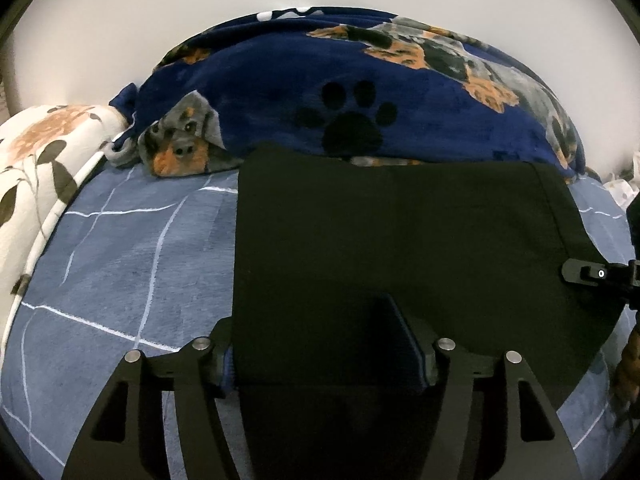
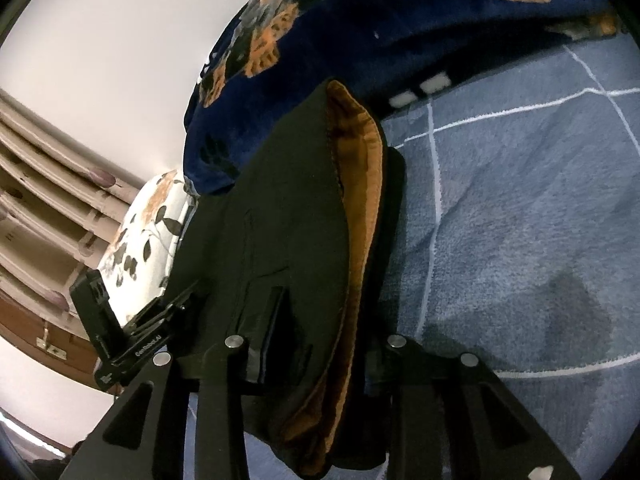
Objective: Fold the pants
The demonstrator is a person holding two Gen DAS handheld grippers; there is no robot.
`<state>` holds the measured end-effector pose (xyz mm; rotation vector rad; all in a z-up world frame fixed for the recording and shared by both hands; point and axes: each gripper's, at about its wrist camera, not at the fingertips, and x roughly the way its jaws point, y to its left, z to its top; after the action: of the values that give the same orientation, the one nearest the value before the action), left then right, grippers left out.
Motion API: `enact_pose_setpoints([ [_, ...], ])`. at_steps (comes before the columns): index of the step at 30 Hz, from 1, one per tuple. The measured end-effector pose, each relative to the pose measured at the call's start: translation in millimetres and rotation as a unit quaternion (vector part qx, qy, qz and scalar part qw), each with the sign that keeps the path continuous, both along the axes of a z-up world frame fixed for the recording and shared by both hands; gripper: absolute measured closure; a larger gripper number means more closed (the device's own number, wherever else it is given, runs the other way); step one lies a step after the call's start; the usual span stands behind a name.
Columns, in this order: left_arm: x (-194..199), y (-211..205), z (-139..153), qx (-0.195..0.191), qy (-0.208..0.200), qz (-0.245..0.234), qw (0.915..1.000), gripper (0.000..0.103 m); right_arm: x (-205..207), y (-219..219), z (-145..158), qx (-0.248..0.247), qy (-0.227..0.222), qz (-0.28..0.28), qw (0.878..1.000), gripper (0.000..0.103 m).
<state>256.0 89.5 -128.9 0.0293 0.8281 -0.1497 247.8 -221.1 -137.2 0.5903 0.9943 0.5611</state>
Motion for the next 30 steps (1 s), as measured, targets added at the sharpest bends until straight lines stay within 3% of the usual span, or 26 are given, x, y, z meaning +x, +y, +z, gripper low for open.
enact_pose_setpoints([
  [4, 2, 1, -1, 0.009, 0.002, 0.012, 0.9999, 0.027, -1, 2, 2, -0.009, -0.006, -0.004, 1.000, 0.074],
  [9, 2, 2, 0, 0.017, 0.004, 0.020, 0.9997, 0.021, -7, 15, 11, -0.054, -0.032, -0.001, 0.998, 0.061],
  [13, -7, 0, 7, 0.053, -0.012, 0.037, 0.9978, 0.020, -22, 24, 27, -0.126, -0.057, -0.033, 0.990, 0.035],
  [15, -19, 0, 18, 0.071, -0.032, 0.051, 0.9957, 0.020, -36, 20, 40, -0.131, -0.077, -0.059, 0.987, 0.034],
  [17, -29, 2, 28, 0.065, -0.042, 0.057, 0.9953, 0.018, -52, 17, 52, -0.135, -0.093, -0.079, 0.983, 0.025],
  [22, -61, -2, 66, 0.081, -0.082, 0.081, 0.9901, 0.011, -93, 19, 79, -0.137, -0.122, -0.077, 0.980, 0.022],
  [26, -87, -11, 95, 0.077, -0.119, 0.072, 0.9873, 0.003, -123, 23, 93, -0.133, -0.134, -0.065, 0.980, 0.020],
  [30, -122, -23, 130, 0.096, -0.174, 0.088, 0.9762, 0.000, -143, 23, 107, -0.119, -0.140, -0.067, 0.981, 0.019],
])
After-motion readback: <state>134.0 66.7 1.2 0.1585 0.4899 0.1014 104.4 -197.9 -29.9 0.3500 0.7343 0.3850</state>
